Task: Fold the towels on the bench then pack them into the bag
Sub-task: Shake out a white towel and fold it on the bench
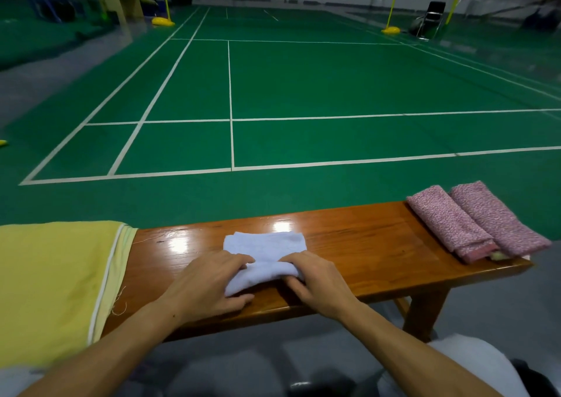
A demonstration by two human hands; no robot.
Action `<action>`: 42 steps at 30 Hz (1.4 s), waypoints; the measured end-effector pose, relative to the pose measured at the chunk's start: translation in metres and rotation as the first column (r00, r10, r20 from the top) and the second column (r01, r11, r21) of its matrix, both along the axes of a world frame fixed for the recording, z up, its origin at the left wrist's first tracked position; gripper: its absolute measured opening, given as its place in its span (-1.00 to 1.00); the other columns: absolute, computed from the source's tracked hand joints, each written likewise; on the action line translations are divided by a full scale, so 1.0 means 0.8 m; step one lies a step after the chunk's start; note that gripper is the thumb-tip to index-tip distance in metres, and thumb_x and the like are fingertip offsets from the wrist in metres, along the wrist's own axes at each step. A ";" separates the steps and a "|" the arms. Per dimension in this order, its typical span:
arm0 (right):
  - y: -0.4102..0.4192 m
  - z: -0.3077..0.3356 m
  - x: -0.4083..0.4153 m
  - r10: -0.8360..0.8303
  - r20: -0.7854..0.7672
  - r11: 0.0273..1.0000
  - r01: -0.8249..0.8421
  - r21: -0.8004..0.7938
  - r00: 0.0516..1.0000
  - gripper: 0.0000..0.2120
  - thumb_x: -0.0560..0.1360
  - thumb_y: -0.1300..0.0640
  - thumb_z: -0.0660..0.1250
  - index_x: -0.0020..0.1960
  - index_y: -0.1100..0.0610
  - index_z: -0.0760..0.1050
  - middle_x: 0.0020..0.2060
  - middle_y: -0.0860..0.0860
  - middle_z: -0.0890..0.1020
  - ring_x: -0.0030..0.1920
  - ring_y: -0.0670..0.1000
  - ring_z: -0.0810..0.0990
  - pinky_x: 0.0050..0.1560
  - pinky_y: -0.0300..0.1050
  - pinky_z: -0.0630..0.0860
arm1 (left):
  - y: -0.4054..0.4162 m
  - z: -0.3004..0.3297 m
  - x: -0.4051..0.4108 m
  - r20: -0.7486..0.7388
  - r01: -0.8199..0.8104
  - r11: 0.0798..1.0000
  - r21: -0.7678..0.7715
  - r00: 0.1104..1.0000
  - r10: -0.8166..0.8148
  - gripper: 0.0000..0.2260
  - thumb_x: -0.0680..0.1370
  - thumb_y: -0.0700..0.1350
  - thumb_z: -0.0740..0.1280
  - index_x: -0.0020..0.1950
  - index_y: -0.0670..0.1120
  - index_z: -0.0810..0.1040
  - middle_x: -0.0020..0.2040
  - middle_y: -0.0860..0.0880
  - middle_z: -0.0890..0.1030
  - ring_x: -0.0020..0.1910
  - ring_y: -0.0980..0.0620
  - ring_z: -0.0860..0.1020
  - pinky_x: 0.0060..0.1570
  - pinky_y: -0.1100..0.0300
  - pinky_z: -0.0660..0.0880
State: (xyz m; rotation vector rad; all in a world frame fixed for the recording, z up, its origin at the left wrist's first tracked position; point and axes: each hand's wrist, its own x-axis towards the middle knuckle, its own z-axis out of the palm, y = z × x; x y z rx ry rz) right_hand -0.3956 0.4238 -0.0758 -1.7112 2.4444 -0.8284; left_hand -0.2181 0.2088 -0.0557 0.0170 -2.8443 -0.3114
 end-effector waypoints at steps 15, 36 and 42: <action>-0.018 -0.002 -0.021 -0.139 0.523 0.955 0.253 -0.153 0.841 -0.74 0.59 -0.13 0.41 0.23 -0.08 0.61 0.06 -0.20 0.67 0.10 -0.16 0.62 0.05 -0.13 0.61 | -0.019 -0.001 -0.011 0.061 -0.266 0.774 0.575 0.957 0.283 -0.95 0.64 0.04 0.39 0.07 0.12 0.62 -0.02 0.23 0.65 -0.01 0.21 0.61 -0.11 0.23 0.56; -0.038 -0.025 0.017 0.062 -0.227 0.944 0.017 0.331 0.972 -0.31 0.69 -0.38 -0.20 0.71 -0.06 -0.10 0.70 0.03 -0.05 0.68 0.10 -0.15 0.66 0.21 -0.08 | 0.027 -0.051 -0.027 0.163 -0.218 0.968 -0.122 0.958 0.236 -0.38 0.73 0.26 -0.13 0.70 -0.06 0.11 0.69 -0.06 0.11 0.67 -0.03 0.02 0.61 -0.08 0.00; -0.032 -0.013 -0.015 -0.056 -0.222 0.916 0.139 0.376 0.973 -0.38 0.70 -0.28 -0.19 0.69 -0.06 0.00 0.62 0.00 0.24 0.59 0.15 0.18 0.56 0.15 0.24 | -0.007 -0.021 -0.026 0.228 -0.288 0.955 -0.069 0.928 0.296 -0.42 0.69 0.32 -0.08 0.65 0.11 0.25 0.56 0.08 0.39 0.48 0.04 0.37 0.43 0.07 0.34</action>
